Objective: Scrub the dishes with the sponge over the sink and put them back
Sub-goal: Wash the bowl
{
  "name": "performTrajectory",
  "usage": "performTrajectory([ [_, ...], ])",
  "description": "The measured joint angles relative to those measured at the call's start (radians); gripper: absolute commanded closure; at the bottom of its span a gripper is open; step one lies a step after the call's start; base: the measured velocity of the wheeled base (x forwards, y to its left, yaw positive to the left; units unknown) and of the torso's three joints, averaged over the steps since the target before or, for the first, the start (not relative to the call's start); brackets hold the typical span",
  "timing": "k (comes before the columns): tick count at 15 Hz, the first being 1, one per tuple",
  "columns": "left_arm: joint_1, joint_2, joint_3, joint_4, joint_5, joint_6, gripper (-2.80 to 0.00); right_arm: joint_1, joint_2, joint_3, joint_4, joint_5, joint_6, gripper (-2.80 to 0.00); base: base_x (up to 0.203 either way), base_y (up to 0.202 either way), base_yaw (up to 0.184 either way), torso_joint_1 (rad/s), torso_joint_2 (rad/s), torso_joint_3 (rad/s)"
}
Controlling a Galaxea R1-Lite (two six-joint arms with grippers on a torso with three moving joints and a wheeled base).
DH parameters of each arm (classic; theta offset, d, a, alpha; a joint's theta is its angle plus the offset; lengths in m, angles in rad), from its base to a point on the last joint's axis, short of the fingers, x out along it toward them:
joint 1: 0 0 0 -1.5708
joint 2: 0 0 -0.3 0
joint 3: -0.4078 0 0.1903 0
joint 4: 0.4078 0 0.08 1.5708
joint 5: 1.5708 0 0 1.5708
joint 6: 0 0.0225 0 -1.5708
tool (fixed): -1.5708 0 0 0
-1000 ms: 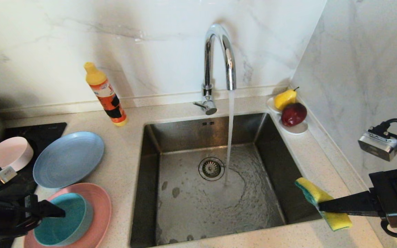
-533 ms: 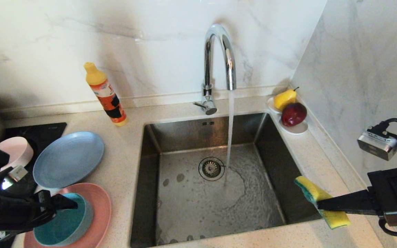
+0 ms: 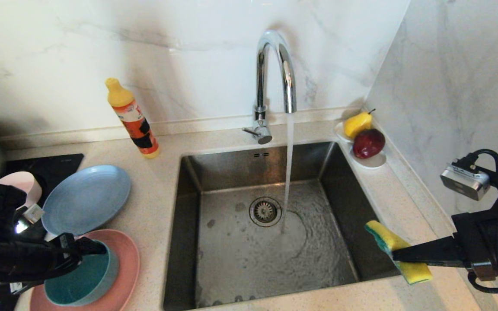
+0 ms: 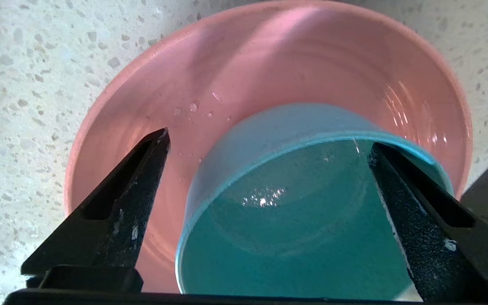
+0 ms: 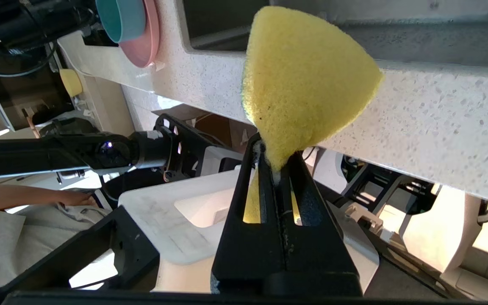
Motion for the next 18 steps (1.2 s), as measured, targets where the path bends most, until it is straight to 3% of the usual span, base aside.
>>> performTrajectory([
  [2,0.002,0.001,0.001,-0.006,0.008,0.003,-2.80,0.001,0.005,0.000,-0.011,0.000,0.002,0.00,0.000,0.000,0.000,0.000,0.00,0.000],
  [6,0.013,0.003,-0.004,-0.005,0.087,0.028,-2.80,0.001,0.008,-0.007,-0.013,0.001,0.003,0.00,0.000,0.000,0.000,0.000,0.00,0.000],
  [15,0.139,0.019,-0.011,-0.005,0.122,0.151,-2.80,0.003,0.023,-0.007,-0.013,0.001,0.003,0.00,0.000,0.000,0.000,0.000,0.00,0.000],
  [18,0.169,0.022,-0.012,-0.005,0.113,0.149,-2.80,0.006,0.026,-0.012,-0.012,0.002,0.004,0.00,0.000,0.000,0.000,0.000,0.00,0.000],
])
